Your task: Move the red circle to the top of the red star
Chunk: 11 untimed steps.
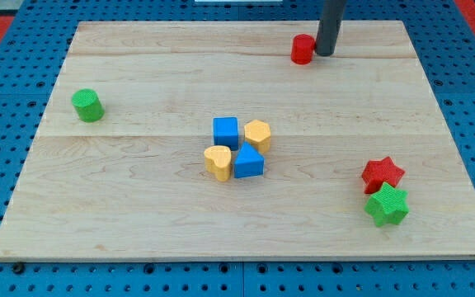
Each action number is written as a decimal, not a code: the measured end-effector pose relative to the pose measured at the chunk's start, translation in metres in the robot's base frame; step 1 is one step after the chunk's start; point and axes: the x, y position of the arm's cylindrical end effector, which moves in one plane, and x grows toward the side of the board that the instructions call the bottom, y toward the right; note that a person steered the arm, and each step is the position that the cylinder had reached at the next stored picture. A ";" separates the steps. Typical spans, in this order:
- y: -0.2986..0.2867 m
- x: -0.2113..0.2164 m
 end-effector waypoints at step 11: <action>0.033 0.141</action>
